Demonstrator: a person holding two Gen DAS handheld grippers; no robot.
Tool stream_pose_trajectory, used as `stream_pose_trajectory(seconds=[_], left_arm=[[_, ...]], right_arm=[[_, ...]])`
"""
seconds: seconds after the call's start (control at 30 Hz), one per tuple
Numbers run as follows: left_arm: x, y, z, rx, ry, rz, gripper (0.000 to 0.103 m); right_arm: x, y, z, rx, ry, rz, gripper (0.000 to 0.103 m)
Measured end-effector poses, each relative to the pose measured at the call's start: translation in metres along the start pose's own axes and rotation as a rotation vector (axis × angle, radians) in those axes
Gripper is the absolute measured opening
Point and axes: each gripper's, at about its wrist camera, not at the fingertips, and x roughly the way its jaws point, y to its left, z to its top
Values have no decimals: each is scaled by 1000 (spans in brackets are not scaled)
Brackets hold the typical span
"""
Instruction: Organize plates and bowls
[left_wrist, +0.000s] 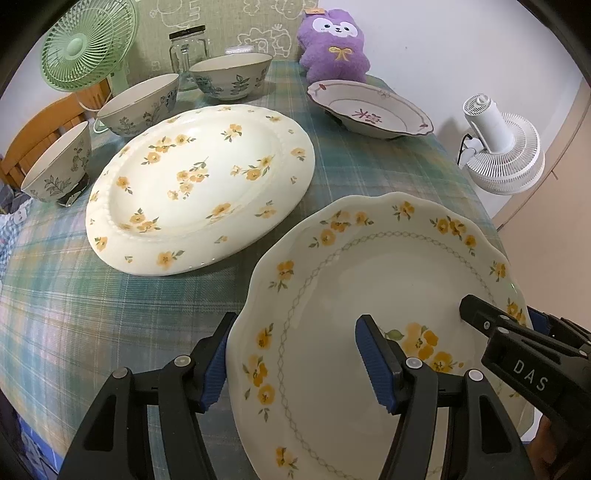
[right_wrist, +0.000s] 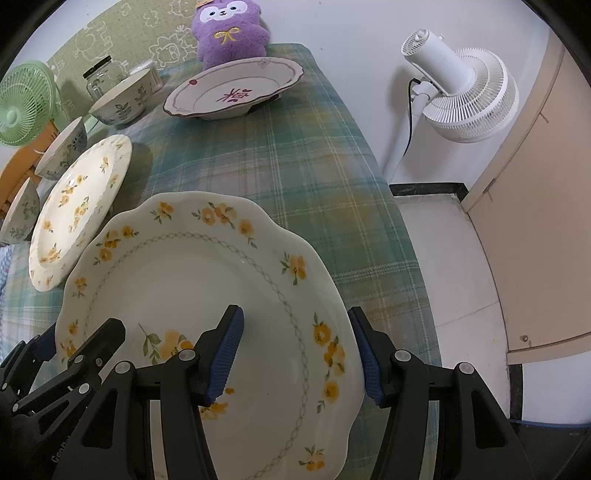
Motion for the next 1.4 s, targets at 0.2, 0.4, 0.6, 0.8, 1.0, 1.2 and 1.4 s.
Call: stream_pose_trajectory(seconds=[0.2, 0.4, 0.6, 0.8, 1.0, 1.2, 1.4], left_arm=[[-9, 1, 3, -10, -4, 1, 79], [-34, 0, 11, 6, -29, 7, 91], [-60, 8, 21, 6, -76, 39, 94], [-79, 29, 29, 6, -128, 48, 95], [-85, 61, 42, -6, -139, 51, 95], [-76, 89, 55, 29, -140, 51, 94], [-65, 111, 71, 58, -137, 28, 92]], right_arm=[[-4, 0, 2, -12, 11, -13, 65], [-31, 0, 6, -14, -42, -4, 83], [-62, 7, 14, -12, -84, 22, 86], [-85, 28, 20, -34, -137, 30, 86], [-98, 60, 30, -53, -155, 38, 86], [-93, 101, 39, -46, -151, 52, 86], [-82, 148, 50, -74, -161, 35, 86]])
